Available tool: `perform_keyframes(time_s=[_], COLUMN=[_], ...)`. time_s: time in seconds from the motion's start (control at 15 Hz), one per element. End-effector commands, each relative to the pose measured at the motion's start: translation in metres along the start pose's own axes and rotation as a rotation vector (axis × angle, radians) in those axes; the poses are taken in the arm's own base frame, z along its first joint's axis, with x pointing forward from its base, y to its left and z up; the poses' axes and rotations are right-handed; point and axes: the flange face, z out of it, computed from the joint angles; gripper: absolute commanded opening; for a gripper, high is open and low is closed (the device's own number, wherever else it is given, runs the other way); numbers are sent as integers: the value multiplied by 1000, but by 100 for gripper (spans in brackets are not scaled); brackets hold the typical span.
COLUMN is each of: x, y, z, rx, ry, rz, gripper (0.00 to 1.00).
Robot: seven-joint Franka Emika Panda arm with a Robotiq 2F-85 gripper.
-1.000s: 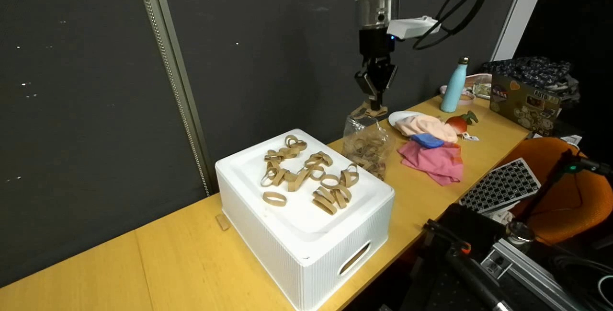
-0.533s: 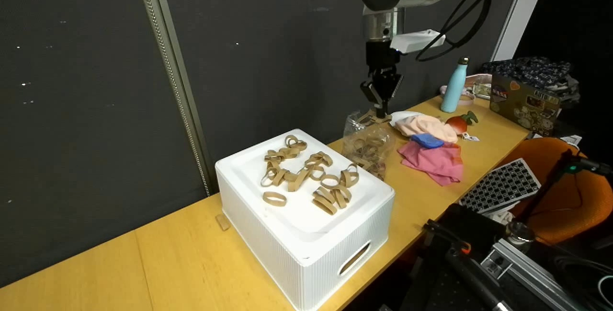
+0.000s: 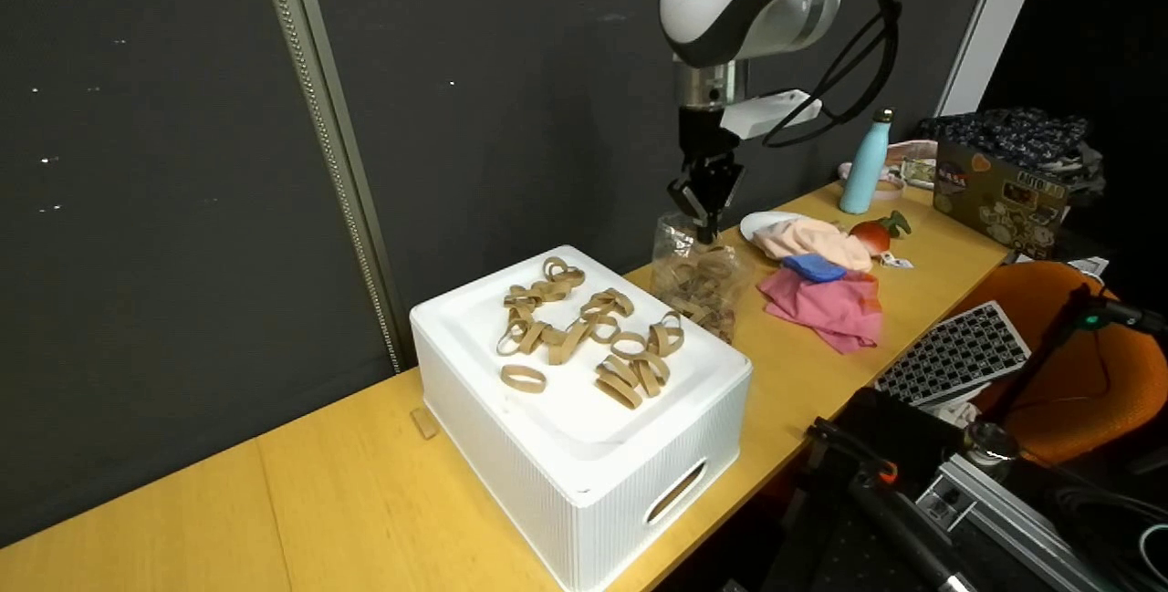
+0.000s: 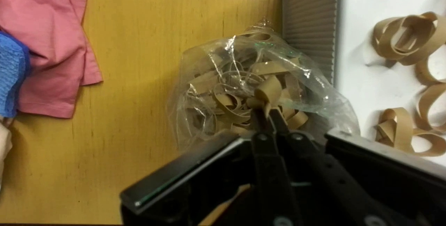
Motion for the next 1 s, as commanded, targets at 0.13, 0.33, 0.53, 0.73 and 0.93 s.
perform_keyframes(time_s=[0.13,0.33,0.53,0.73,0.93], x=[-3,-1,2,-1,-6], y=[0,-2,-8,-15,-15], z=[-5,-2,8,2,-14], rx=[-12,-11,-10,-9,-21], ry=[72,101,100,105,135], rz=[-32,-57,-76,-89,-97], gripper=[1,1,1,36,59])
